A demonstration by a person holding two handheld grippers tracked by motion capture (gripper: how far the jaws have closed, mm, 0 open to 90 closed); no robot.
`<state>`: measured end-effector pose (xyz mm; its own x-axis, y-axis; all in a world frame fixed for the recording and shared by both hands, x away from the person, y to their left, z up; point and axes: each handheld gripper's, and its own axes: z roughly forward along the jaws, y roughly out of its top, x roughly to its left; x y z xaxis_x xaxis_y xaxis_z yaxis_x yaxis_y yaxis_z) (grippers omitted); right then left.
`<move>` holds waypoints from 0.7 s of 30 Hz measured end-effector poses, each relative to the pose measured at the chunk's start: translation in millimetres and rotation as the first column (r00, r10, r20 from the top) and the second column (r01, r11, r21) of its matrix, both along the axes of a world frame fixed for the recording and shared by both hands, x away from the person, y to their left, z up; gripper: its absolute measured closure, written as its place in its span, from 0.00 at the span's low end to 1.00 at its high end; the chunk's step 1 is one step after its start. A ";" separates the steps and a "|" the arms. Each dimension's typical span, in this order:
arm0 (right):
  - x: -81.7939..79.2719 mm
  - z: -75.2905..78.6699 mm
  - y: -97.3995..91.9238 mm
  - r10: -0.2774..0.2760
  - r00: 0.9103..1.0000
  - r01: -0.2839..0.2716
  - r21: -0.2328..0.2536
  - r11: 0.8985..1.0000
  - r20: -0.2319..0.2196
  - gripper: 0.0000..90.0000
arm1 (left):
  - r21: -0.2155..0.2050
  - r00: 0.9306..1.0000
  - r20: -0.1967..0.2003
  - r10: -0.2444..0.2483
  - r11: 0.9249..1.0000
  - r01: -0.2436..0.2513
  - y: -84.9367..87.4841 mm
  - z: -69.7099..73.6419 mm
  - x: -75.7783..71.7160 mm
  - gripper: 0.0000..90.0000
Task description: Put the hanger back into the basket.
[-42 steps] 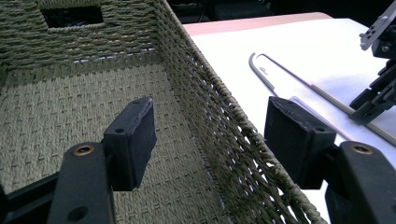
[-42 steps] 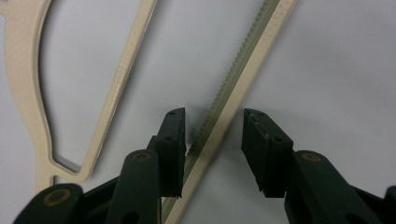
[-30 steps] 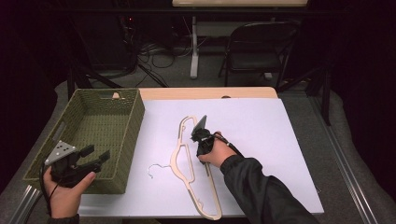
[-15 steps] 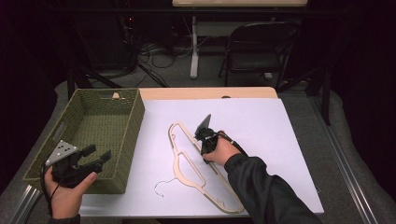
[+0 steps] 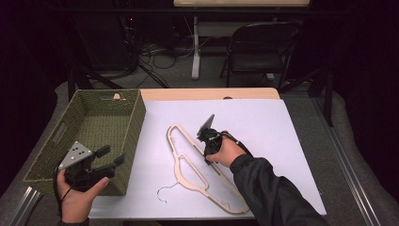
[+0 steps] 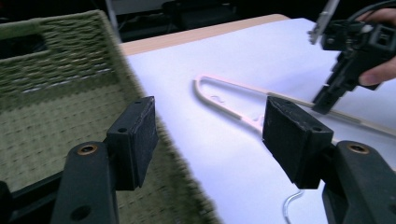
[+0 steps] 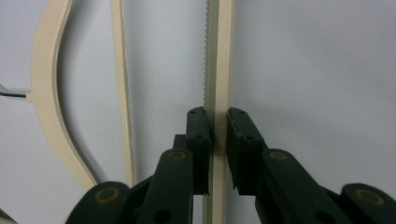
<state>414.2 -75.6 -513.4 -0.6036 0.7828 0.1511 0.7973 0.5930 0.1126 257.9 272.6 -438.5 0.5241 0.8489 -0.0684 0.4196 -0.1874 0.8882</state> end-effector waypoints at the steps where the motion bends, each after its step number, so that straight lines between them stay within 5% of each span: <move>1: -1.6 1.3 -1.4 0.000 1.000 0.000 0.015 1.000 0.003 0.89 | 0.003 1.000 -0.002 -0.016 1.000 0.016 -4.1 -0.3 -0.1 0.39; 6: -4.3 6.3 -7.2 0.027 1.000 -0.027 0.027 0.999 0.001 0.89 | 0.008 0.996 -0.012 -0.091 0.996 0.091 -26.4 -4.0 -0.7 0.39; 12: -10.4 18.0 -19.6 0.072 0.997 -0.073 0.037 0.997 0.014 0.89 | 0.023 0.978 -0.075 -0.196 0.980 0.198 -61.2 -18.9 2.8 0.39; 17: -17.4 24.2 -25.3 0.081 0.993 -0.086 0.049 0.995 0.084 0.89 | 0.026 0.943 -0.204 -0.262 0.962 0.273 -103.3 -53.1 17.8 0.38; 18: -17.4 24.2 -25.3 0.081 0.993 -0.086 0.049 0.995 0.084 0.89 | 0.026 0.943 -0.204 -0.262 0.962 0.273 -103.3 -53.1 17.8 0.38; 20: -18.8 27.5 -26.6 0.094 0.992 -0.098 0.044 0.994 0.086 0.89 | 0.032 0.931 -0.237 -0.276 0.956 0.291 -112.0 -64.9 26.0 0.38; 21: -20.0 28.4 -26.9 0.100 0.990 -0.105 0.046 0.993 0.103 0.89 | 0.031 0.927 -0.268 -0.262 0.960 0.280 -117.0 -75.1 33.9 0.38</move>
